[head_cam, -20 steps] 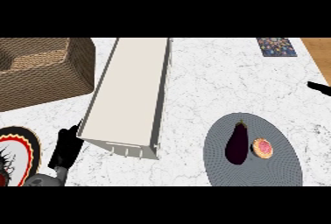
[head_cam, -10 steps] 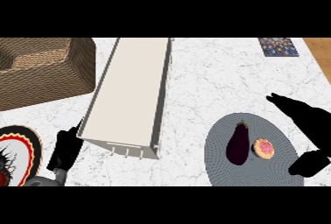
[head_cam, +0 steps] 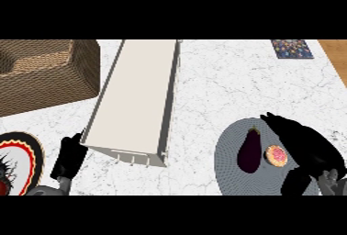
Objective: Pick the cupcake from the placemat and place it in the tiered shelf
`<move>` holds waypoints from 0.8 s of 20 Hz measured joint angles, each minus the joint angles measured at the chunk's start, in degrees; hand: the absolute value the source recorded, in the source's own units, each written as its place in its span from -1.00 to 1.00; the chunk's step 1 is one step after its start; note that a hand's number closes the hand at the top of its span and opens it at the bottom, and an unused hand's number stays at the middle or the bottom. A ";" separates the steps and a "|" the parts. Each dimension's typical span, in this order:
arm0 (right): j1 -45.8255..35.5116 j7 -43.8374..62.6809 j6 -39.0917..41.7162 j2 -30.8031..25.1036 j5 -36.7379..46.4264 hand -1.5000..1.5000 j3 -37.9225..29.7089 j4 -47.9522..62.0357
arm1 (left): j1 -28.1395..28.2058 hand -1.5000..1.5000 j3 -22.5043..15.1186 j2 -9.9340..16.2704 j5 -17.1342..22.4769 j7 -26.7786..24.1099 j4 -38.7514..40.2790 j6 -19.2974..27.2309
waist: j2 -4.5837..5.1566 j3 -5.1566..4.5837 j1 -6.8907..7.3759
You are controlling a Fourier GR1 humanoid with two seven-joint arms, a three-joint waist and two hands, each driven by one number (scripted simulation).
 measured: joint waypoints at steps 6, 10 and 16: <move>3.23 -0.27 0.05 2.80 7.54 -1.00 -0.22 0.73 | 0.43 0.00 1.71 -1.31 -1.87 -0.03 -0.13 -1.27 | 0.01 0.03 -0.15; 3.71 -0.64 0.53 4.64 12.03 -1.00 -0.87 1.57 | -0.03 0.00 2.65 -2.28 -3.19 1.09 -0.51 -2.02 | 0.01 0.03 -0.13; 4.21 -5.05 1.13 6.89 17.23 -1.00 -3.46 5.51 | 0.60 0.00 4.55 -3.89 -5.02 0.98 -0.58 -3.45 | 0.02 0.03 -0.09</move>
